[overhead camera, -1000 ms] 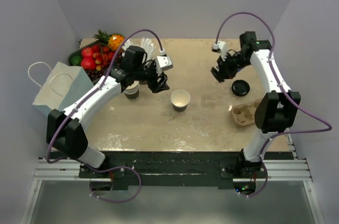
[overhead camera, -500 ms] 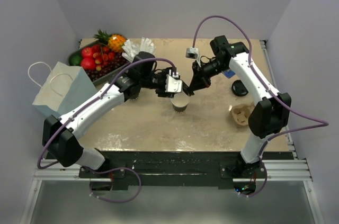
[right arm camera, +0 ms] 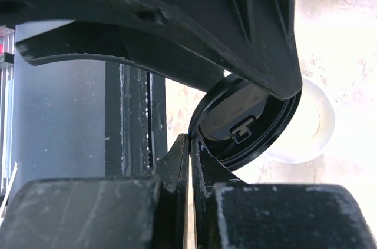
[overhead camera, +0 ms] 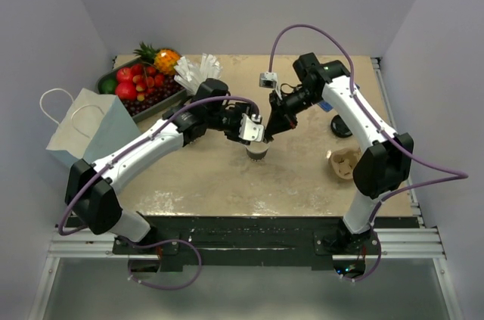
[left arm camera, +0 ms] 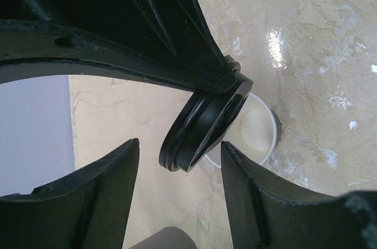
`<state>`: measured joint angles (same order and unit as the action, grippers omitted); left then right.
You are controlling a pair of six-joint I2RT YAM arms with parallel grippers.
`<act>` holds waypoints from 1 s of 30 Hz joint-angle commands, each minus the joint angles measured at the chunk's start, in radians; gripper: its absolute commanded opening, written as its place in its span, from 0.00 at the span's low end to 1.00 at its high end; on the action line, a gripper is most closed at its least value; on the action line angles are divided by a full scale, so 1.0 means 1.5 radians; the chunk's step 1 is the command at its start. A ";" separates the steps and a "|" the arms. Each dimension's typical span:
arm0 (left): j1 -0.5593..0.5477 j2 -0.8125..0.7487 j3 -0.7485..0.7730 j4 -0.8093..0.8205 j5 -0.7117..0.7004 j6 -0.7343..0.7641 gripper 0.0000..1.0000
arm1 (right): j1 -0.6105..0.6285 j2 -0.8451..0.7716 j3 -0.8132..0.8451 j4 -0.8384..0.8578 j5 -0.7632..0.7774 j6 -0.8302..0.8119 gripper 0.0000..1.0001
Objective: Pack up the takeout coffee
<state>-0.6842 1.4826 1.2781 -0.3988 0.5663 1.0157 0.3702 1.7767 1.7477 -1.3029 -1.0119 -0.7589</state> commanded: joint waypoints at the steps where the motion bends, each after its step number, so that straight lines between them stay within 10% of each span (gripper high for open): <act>1: -0.005 0.008 0.018 0.016 0.013 0.052 0.60 | 0.006 -0.018 0.029 -0.022 -0.002 -0.022 0.00; 18: -0.008 0.015 0.023 -0.006 0.020 0.050 0.26 | 0.016 0.004 0.035 0.000 0.017 -0.004 0.03; 30: -0.007 0.015 0.018 -0.011 0.015 -0.113 0.22 | -0.047 -0.029 0.075 0.141 0.031 0.134 0.41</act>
<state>-0.6907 1.5074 1.2789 -0.4419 0.5644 0.9779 0.3725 1.7805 1.8179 -1.2446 -0.9539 -0.7013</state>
